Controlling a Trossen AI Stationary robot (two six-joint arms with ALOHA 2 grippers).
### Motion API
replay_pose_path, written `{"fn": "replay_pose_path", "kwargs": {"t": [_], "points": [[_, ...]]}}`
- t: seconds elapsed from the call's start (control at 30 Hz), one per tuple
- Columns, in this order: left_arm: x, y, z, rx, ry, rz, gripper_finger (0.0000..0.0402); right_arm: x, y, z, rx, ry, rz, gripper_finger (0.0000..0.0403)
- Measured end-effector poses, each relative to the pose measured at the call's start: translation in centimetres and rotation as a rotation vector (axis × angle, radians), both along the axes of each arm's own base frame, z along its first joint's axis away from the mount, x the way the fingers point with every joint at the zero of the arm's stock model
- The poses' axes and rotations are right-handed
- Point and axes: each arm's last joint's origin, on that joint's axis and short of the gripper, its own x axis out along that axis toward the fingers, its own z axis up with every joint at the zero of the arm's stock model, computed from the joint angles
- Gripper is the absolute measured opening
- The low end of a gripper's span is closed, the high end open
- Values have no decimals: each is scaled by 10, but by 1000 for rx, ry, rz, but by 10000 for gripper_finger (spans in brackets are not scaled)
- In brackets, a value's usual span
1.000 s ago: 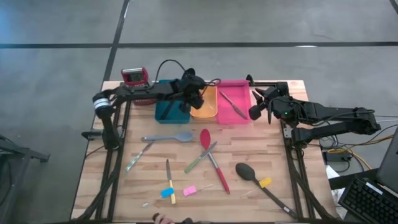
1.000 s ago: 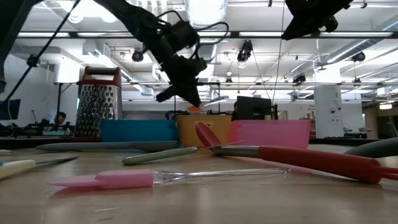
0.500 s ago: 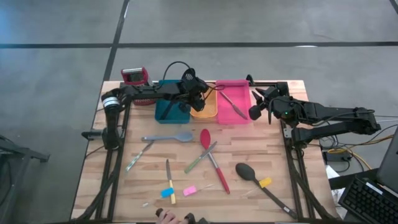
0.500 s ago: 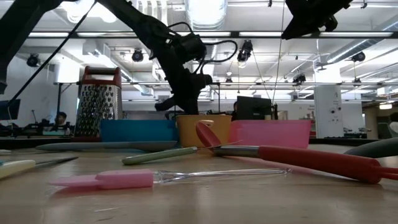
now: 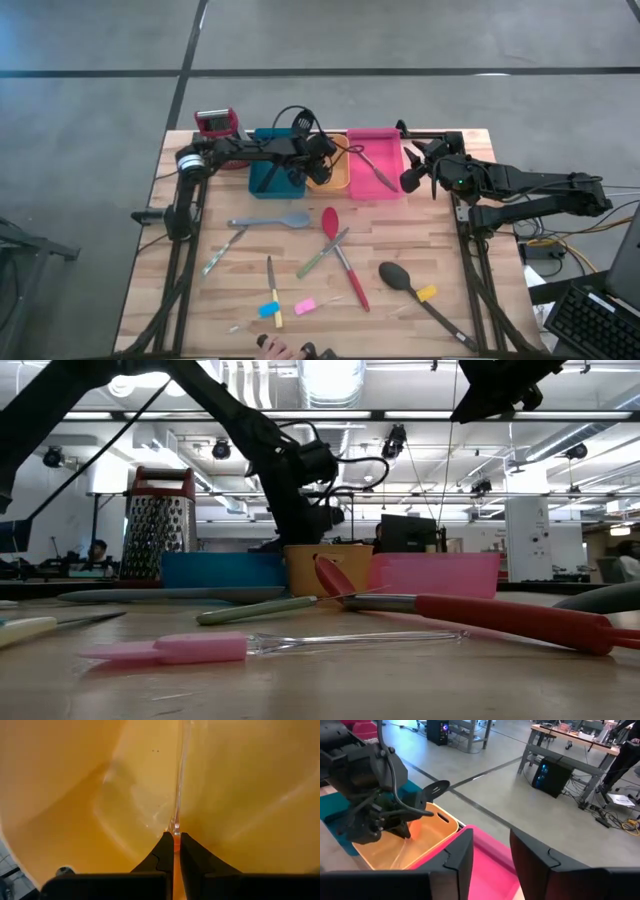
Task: Pick & Place Kitchen Items
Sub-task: Put the orange spatula into the yellow bin, then put the green knife into the red bin
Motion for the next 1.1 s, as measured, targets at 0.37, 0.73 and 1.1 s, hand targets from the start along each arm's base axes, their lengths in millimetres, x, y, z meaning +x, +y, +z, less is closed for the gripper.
{"fn": "replay_pose_path", "kwargs": {"t": [0.37, 0.73, 1.1], "points": [[3, -4, 8, -9, -61, 38, 127, 0, 0, -1, 0, 7, 0, 141], [1, -21, 28, 221, 21, 109, 148, 0, 0, -1, -8, 20, 4, 136], [-26, -76, 124, 277, -223, 78, 147, 0, 0, -1, -9, 23, 5, 99]]}}
